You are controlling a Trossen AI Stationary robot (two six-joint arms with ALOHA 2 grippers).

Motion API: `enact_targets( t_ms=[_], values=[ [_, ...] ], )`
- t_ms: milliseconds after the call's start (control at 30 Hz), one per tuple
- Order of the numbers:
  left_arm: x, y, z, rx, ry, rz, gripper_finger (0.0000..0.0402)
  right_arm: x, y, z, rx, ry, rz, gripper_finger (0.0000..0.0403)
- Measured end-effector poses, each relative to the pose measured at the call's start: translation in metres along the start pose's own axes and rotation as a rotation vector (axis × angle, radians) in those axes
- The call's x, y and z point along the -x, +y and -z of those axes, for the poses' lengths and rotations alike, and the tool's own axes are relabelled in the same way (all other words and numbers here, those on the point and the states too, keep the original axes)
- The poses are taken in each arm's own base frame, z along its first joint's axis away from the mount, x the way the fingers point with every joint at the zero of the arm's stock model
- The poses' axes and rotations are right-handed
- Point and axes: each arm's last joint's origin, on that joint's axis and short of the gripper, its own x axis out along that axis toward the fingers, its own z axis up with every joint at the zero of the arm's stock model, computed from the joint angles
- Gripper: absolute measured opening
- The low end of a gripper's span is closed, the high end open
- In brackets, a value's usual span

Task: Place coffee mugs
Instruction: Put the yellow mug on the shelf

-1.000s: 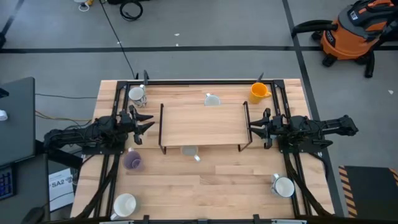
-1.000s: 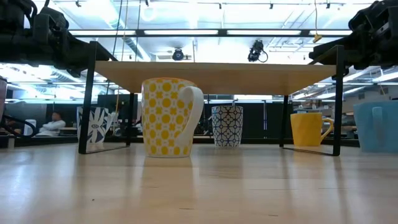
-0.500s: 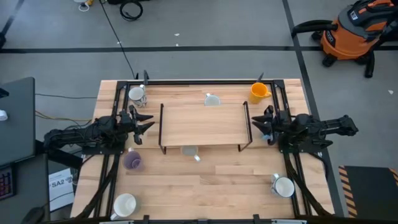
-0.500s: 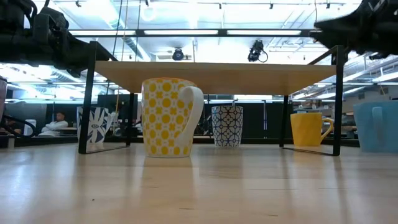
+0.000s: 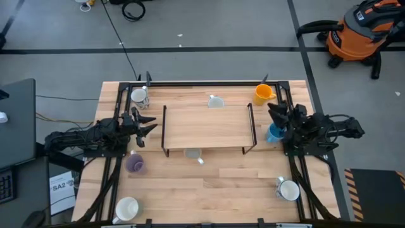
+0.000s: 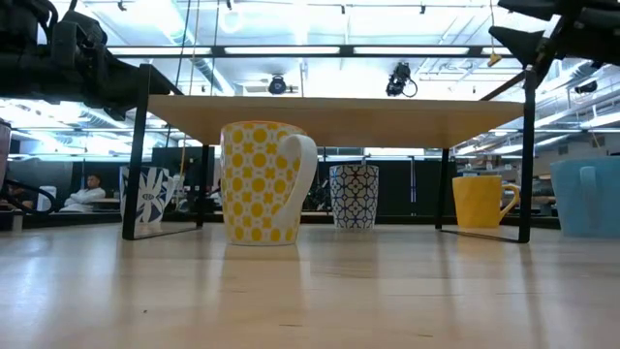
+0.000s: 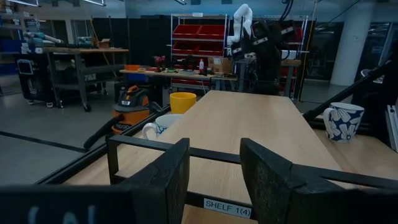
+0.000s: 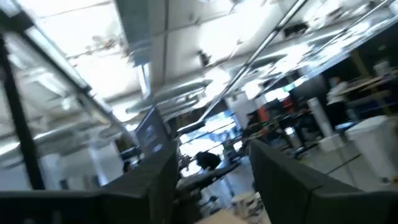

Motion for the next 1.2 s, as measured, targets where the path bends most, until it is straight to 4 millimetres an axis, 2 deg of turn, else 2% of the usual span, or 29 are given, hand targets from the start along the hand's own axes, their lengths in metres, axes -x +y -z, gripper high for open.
enact_targets(
  t_ms=[233, 567, 767, 867, 1067, 1200],
  values=[
    [0.0, 0.0, 0.0, 0.0, 0.0, 0.0, 0.0149, -0.009, 0.006, -0.025, 0.113, -0.026, 0.104, 0.0221],
    [0.0, 0.0, 0.0, 0.0, 0.0, 0.0, 0.0149, -0.025, 0.009, -0.067, 0.252, 0.066, 0.617, 0.0221],
    [0.0, 0.0, 0.0, -0.001, 0.0, 0.0, 0.0149, -0.032, 0.016, -0.09, 0.269, 0.074, 0.662, 0.0221],
    [0.0, 0.0, 0.0, -0.001, 0.0, 0.0, 0.0149, -0.037, 0.018, -0.088, 0.282, 0.09, 0.664, 0.0221],
    [0.0, 0.0, 0.0, -0.001, 0.0, 0.0, 0.0149, -0.055, 0.02, -0.065, 0.331, 0.161, 0.707, 0.022],
    [0.0, 0.0, 0.0, -0.001, 0.0, 0.0, 0.0149, -0.069, 0.011, -0.051, 0.399, 0.192, 0.786, 0.022]
  ],
)
